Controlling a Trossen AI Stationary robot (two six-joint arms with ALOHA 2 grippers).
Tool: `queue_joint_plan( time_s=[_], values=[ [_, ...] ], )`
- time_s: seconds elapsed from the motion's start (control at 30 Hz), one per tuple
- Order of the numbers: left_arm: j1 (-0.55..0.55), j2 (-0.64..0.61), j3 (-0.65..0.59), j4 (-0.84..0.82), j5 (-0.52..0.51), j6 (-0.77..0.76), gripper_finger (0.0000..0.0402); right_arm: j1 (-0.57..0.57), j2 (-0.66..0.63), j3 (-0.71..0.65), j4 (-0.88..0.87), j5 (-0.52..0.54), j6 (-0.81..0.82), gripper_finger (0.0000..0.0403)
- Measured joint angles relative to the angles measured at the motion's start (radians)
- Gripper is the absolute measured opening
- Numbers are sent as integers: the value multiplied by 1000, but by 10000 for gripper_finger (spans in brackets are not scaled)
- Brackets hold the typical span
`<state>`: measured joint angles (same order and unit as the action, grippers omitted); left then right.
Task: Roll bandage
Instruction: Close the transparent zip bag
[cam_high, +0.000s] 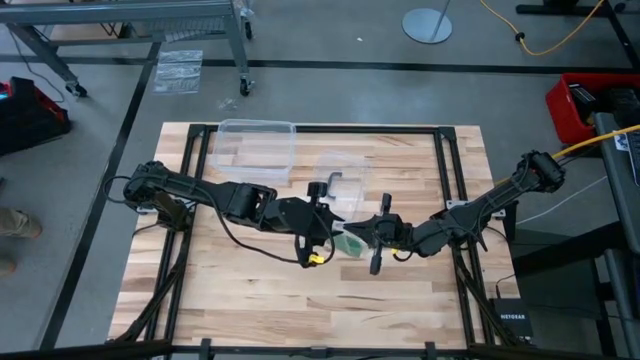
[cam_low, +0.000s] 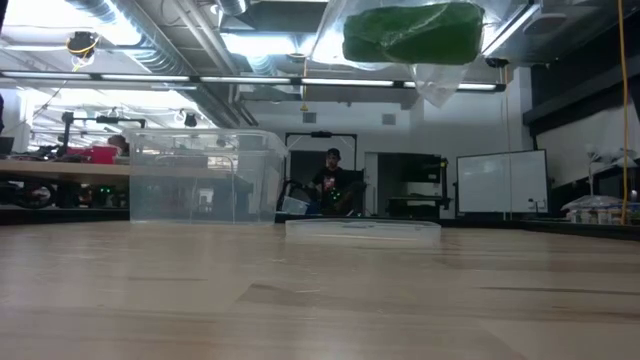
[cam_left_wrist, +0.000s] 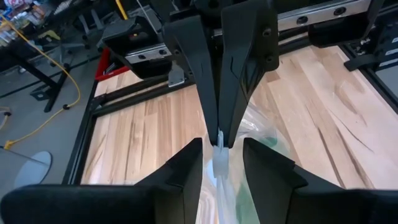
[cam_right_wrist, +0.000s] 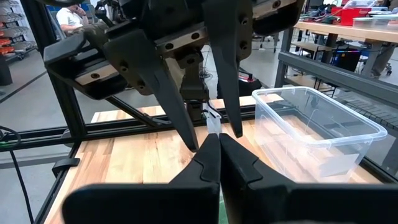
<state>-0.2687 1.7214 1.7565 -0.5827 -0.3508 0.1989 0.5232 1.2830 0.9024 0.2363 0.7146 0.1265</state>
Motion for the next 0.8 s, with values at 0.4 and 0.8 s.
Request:
queue_joint_plan(
  time_s=[0.4,0.8],
  values=[
    [0,0,1,-11,-2,3,15,0,1,0,0,0,0,0],
    [0,0,3,-51,-4,-8,7,-1,3,0,0,26,27,0]
  ],
)
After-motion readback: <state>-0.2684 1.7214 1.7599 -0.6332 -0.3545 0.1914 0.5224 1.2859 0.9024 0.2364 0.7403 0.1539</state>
